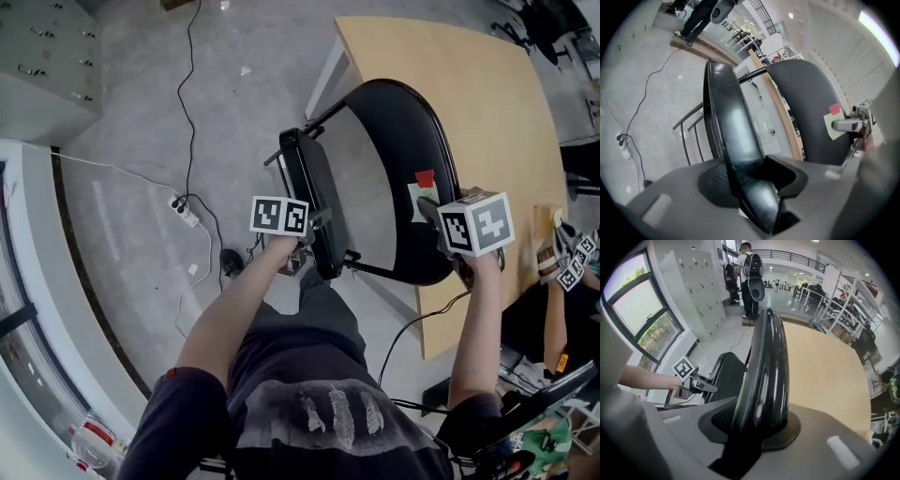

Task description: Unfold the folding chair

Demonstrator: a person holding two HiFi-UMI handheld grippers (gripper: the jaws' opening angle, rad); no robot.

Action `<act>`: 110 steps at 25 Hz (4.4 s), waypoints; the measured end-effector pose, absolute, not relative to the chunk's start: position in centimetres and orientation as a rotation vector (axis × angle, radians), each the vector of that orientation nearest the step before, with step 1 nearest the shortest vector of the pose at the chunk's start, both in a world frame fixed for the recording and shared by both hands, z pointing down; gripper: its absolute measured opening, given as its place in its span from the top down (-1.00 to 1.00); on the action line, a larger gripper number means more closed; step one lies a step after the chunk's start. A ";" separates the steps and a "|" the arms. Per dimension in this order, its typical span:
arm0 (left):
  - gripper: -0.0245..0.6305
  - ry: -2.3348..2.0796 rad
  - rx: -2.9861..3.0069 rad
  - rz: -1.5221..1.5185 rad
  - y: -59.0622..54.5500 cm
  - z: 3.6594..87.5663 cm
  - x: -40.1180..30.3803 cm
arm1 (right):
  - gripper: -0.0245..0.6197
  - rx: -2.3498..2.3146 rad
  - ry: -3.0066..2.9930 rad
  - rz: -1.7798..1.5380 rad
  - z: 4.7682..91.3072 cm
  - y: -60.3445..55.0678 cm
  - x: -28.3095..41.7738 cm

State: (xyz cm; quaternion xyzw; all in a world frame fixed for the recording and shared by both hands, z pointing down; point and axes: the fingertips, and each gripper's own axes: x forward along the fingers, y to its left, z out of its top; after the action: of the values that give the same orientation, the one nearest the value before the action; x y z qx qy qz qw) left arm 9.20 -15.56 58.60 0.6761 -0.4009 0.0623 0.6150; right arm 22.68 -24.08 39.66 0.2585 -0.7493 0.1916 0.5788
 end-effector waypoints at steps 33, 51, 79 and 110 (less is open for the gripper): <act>0.30 -1.055 1.334 -0.193 -7.2 76.4 -7.9 | 0.57 0.504 -1.773 0.626 49.3 -22.8 16.4; -0.02 -1.029 1.324 -0.146 -4.8 83.4 -11.9 | 0.63 0.465 -1.793 0.689 51.6 -22.1 14.8; -0.35 -1.007 1.297 -0.130 -2.8 91.4 -14.5 | 0.59 0.416 -1.782 0.876 58.5 -24.1 16.7; -0.58 -0.963 1.253 -0.144 -1.7 91.5 -16.6 | 0.60 0.426 -1.787 0.937 59.1 -23.9 16.1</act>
State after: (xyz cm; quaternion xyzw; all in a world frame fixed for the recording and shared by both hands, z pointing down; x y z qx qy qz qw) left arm -16.59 -1.67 91.46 0.5627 -0.4325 -0.0646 0.7015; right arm 16.12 -23.87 59.13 0.1772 -0.7434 0.3897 0.5139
